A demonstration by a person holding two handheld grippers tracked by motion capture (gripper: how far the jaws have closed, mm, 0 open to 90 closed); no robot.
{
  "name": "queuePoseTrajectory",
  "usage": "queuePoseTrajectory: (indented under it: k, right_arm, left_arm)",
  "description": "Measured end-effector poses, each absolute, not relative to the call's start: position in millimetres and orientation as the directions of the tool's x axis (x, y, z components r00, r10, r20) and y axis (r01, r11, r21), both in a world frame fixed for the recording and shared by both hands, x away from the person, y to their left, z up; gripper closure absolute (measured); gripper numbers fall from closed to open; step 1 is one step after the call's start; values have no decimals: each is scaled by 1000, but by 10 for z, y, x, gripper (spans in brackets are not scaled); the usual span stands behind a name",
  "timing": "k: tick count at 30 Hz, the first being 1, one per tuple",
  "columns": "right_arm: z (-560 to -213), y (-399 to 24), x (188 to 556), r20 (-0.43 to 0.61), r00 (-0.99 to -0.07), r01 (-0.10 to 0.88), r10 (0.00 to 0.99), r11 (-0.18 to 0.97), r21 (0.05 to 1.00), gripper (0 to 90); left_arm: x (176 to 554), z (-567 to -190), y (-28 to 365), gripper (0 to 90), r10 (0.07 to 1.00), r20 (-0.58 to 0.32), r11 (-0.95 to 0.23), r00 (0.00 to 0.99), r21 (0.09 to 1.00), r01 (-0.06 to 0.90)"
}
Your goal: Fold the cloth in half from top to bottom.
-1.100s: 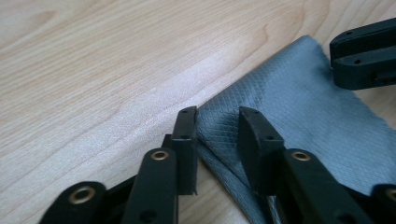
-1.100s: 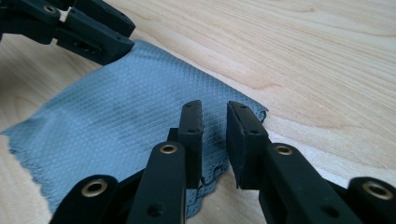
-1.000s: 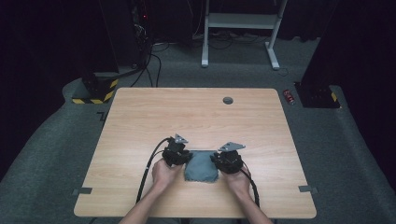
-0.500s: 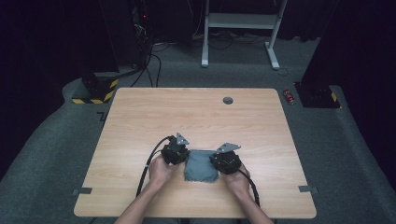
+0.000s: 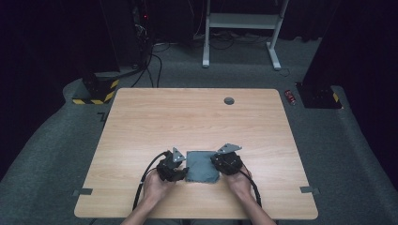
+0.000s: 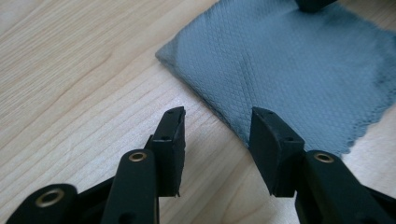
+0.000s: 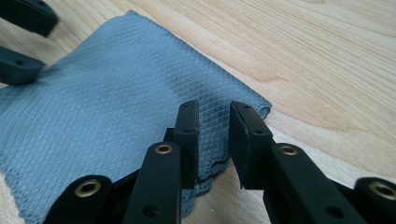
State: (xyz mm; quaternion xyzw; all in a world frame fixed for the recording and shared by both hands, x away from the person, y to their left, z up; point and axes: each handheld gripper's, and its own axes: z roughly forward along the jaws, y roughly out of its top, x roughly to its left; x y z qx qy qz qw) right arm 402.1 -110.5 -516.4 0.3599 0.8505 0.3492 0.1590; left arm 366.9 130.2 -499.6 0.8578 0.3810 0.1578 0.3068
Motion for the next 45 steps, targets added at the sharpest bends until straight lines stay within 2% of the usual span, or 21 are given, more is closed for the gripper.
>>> queuePoseTrajectory:
  k: [7,9,12,14,15,16,19,24,27,30,34,37,45]
  right_arm:
    - [-5075,-1193,4156,45,-642,542,765,412,732,701]
    - [-5066,-1193,4222,63,-632,553,773,392,735,685]
    - [-5102,-1163,4300,69,-635,572,769,408,711,682]
    - [-5142,-1136,4337,63,-644,577,762,431,694,739]
    - [-5154,-1121,4341,49,-648,573,760,443,690,815]
    - [-5153,-1117,4348,43,-661,560,749,454,693,852]
    - [-5131,-1071,4369,-3,-677,536,736,496,683,878]
    - [-5092,-1021,4468,-25,-654,532,756,482,696,872]
    - [-5118,-975,4525,-42,-646,533,763,489,691,858]
    - [-5139,-988,4563,-31,-622,551,782,466,693,772]
    - [-5075,-1064,4467,-13,-621,542,783,442,715,723]
    - [-5032,-1104,4285,-3,-651,522,759,450,725,707]
    - [-5149,-1115,3970,24,-711,511,703,493,704,683]
  left_arm:
    - [3991,-4957,1273,545,808,-18,-425,589,674,604]
    - [4088,-4993,1229,543,818,-10,-422,575,668,613]
    - [4192,-5070,1179,564,829,-9,-417,559,656,629]
    - [4219,-5099,1186,616,824,-33,-408,565,658,633]
    - [4227,-5098,1188,673,816,-44,-409,576,660,630]
    - [4227,-5094,1172,728,804,-37,-427,594,658,620]
    - [4267,-5058,1106,881,788,26,-488,615,635,599]
    - [4426,-5062,1147,890,805,24,-469,593,640,609]
    - [4467,-5082,1168,851,814,46,-462,579,656,597]
    - [4447,-5068,1234,680,825,22,-434,565,665,608]
    - [4260,-5024,1326,564,811,-22,-416,585,681,603]
    - [4054,-5022,1359,524,790,-49,-415,611,692,591]
    - [3744,-5131,1359,486,766,-17,-464,643,677,571]
